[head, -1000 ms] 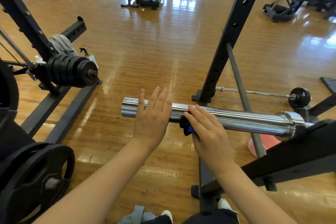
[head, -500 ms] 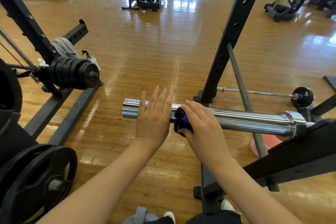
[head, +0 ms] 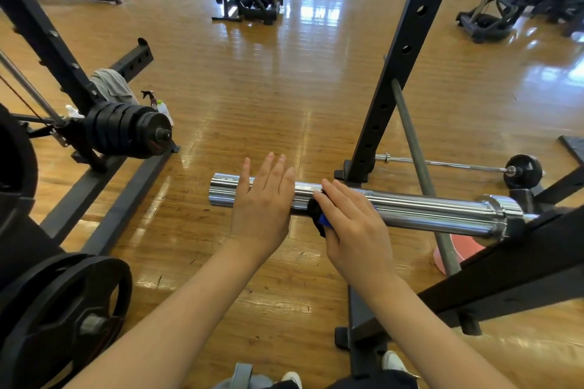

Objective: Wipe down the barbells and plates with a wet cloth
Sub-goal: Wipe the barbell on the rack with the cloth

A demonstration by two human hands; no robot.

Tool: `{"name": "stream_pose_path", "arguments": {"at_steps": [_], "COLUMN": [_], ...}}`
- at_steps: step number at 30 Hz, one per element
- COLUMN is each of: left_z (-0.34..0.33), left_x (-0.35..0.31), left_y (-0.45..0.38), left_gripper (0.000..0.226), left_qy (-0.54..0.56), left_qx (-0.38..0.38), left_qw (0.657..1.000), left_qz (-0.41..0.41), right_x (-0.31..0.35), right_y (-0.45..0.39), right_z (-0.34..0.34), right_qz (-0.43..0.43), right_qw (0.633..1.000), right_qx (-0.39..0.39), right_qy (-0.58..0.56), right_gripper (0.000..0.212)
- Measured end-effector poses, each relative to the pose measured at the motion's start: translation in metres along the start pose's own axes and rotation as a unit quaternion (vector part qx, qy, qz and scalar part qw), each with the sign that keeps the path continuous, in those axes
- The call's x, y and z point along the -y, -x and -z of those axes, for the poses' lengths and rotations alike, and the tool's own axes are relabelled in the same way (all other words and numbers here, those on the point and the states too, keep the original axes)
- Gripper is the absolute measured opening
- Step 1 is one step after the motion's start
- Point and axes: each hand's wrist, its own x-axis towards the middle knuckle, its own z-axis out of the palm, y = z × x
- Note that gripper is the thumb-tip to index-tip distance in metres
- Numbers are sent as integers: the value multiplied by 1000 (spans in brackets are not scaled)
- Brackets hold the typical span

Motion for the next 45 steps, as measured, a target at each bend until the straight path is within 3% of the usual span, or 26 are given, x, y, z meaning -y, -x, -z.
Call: {"name": "stream_pose_path", "arguments": {"at_steps": [3, 7, 13, 19, 26, 29, 33, 37, 39, 45], "left_z": [17, 23, 27, 28, 37, 36, 15, 0, 1, 22], "left_x": [0, 4, 2, 1, 8, 7, 0, 1, 3, 5], "left_y": [-7, -20, -21, -21, -37, -31, 0, -1, -6, -19], "left_gripper": [72, 75, 76, 78, 75, 83, 93, 65, 62, 90], "left_qy": [0, 19, 27, 19, 27, 4, -9, -9, -14, -19], "left_qx": [84, 164, 171, 169, 257, 225, 51, -64, -35, 116], "left_qw": [996, 986, 985, 985, 965, 974, 998, 997, 997, 991], "left_qz": [-1, -13, -4, -3, -40, -36, -31, -48, -67, -69], "right_x": [-8, 0, 5, 1, -15, -17, -6, -4, -11, -24], "right_y": [3, -9, -13, -11, 9, 9, 4, 2, 5, 17], "right_z": [2, 2, -14, -11, -4, -2, 0, -16, -20, -8], "right_qz": [2, -21, 0, 4, 59, 54, 53, 97, 105, 44], "right_qw": [1000, 997, 998, 998, 995, 996, 995, 993, 992, 995], "right_qx": [-29, -75, -56, 14, -33, -32, -78, -58, -45, -71], "right_qy": [3, -3, 29, 65, 72, 65, 34, 29, 44, 47], "right_gripper": [35, 32, 32, 65, 51, 53, 39, 43, 43, 41]}}
